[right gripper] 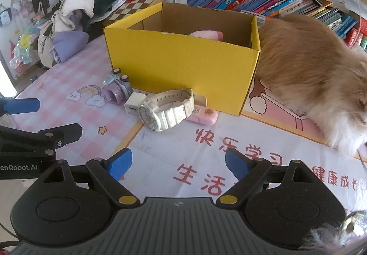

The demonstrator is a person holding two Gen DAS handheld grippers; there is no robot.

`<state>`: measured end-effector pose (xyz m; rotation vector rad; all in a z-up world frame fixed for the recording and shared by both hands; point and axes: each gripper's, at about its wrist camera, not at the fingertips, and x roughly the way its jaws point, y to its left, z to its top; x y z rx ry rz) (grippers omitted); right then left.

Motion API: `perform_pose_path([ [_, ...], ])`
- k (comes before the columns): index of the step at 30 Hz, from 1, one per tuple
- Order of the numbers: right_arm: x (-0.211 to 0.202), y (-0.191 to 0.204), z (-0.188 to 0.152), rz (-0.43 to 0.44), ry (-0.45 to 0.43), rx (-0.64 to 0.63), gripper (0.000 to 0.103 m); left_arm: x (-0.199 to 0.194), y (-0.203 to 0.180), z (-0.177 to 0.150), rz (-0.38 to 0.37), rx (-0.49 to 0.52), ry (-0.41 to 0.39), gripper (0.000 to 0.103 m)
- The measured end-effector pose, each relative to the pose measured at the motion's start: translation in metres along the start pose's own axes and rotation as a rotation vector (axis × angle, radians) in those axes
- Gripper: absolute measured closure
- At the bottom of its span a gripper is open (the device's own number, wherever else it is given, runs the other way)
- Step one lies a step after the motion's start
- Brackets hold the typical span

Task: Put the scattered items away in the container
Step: 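Move both tools toward the lilac toy truck and white watch, then grasp the lilac toy truck with the left tool while the right tool grasps the white watch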

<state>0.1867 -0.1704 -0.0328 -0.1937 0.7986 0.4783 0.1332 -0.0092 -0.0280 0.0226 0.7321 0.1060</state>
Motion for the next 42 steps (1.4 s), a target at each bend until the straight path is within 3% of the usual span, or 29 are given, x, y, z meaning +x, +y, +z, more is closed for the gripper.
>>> perform_pose_path([
  [25,0.045,-0.03,0.033,0.146,0.03,0.047,0.024,0.04,-0.001,0.027,0.05,-0.041,0.048,0.011],
  [34,0.064,-0.056,0.039,0.28,0.092,0.233,0.039,0.062,0.003,0.042,0.052,-0.046,0.048,0.013],
  [42,0.076,-0.074,0.04,0.38,0.132,0.373,0.039,0.096,0.003,0.054,0.046,-0.034,0.076,0.013],
])
